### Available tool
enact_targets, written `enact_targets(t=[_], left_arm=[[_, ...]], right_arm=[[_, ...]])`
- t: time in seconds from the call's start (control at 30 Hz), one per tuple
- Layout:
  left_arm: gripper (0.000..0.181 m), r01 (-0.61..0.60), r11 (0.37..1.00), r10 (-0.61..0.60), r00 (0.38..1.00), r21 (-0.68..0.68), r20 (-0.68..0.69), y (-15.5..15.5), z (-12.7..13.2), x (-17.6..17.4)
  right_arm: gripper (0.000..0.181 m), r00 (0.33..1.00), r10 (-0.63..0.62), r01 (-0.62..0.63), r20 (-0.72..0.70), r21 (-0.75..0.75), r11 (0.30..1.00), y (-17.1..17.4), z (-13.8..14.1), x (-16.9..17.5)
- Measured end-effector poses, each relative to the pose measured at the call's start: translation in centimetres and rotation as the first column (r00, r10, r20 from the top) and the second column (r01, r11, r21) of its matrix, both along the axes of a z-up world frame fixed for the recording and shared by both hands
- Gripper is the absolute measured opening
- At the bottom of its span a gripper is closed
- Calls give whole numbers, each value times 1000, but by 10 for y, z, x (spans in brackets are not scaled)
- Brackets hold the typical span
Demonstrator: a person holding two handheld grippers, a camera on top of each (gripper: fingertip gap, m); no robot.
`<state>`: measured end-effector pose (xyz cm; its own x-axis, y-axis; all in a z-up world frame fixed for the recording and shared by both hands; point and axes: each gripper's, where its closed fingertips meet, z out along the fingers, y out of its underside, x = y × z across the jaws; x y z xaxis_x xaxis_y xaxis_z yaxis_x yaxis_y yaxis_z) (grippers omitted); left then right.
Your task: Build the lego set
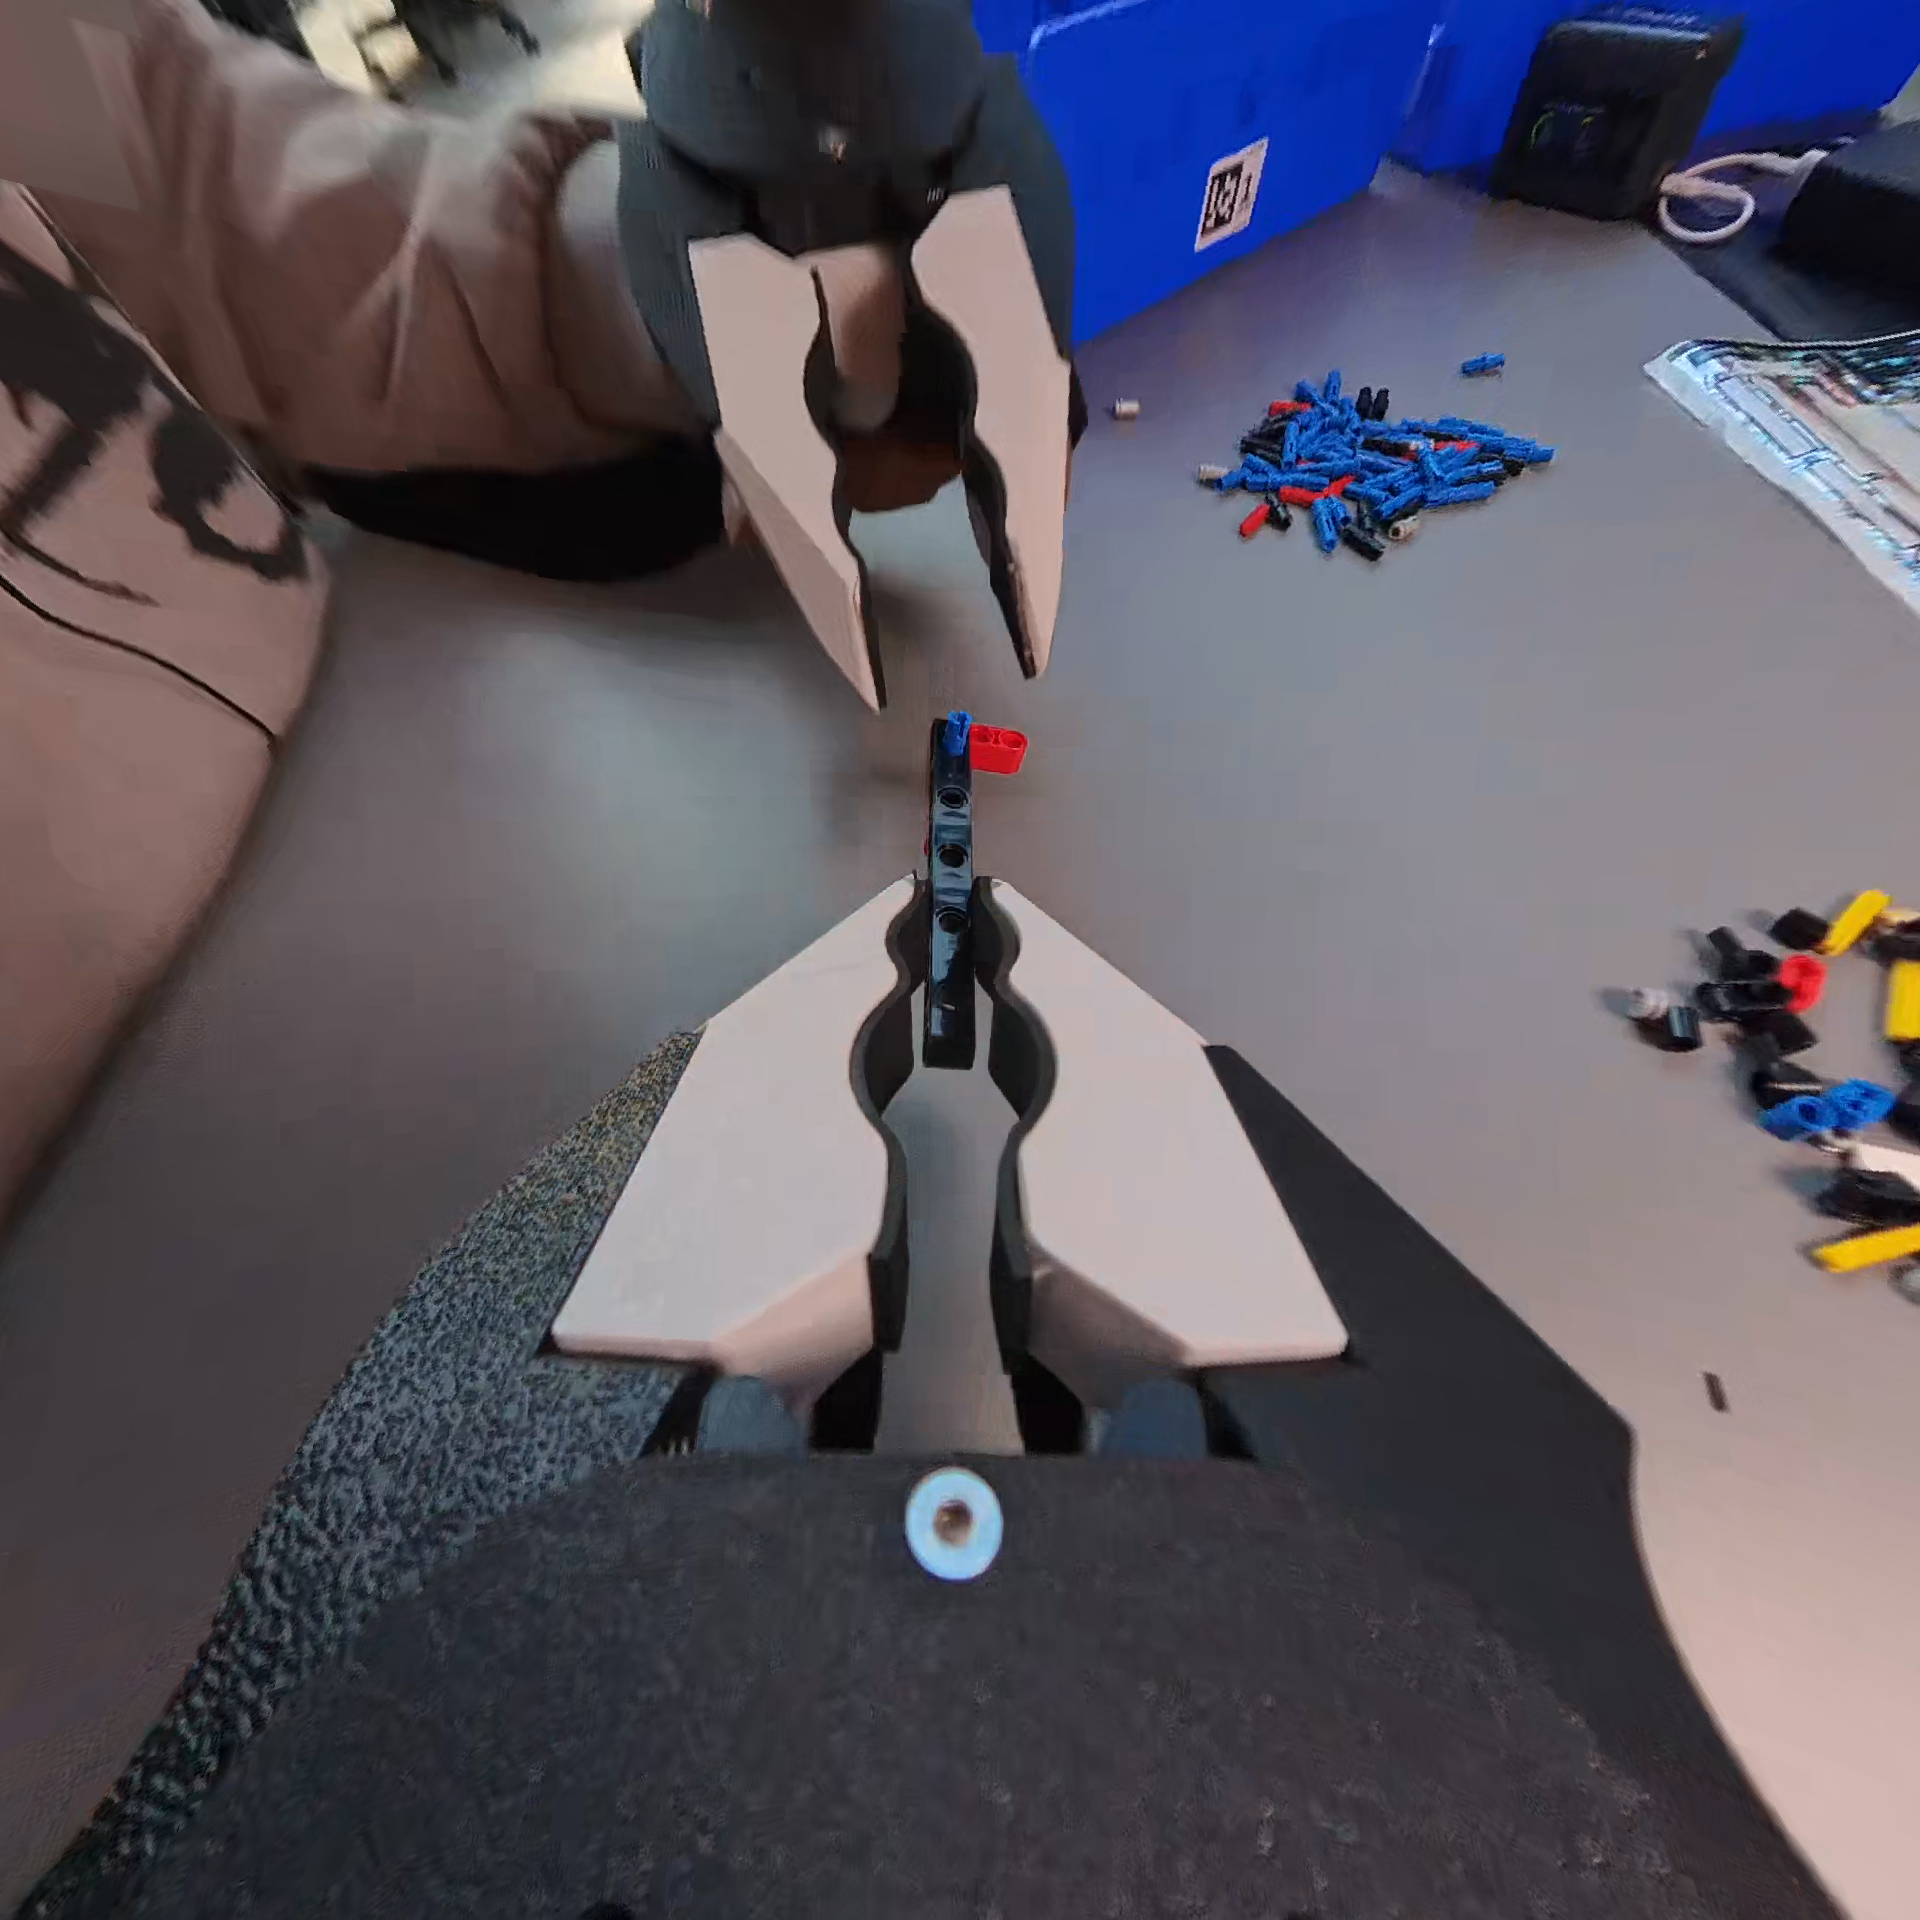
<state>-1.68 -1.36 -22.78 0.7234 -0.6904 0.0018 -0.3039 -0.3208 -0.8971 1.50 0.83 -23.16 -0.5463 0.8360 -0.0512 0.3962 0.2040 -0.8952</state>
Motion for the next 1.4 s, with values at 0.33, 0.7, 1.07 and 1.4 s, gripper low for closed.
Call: enact_targets(t=[0.33,0.7,1.07,1.4], left_arm=[[33,-121,992,119,990,21,77,12,8,-16],[49,-371,914,337,919,166,203,29,38,-60],[53,-479,837,428,875,266,226,29,53,-81],[47,-493,819,431,866,295,253,27,61,-82]], right_arm=[[6,999,15,-25,51,215,976,0,-30,2],[7,998,-1,-13,56,253,967,2,-34,3],[40,991,-78,79,-108,7,997,6,10,-6],[35,936,-268,244,-228,-128,961,42,31,-17]])
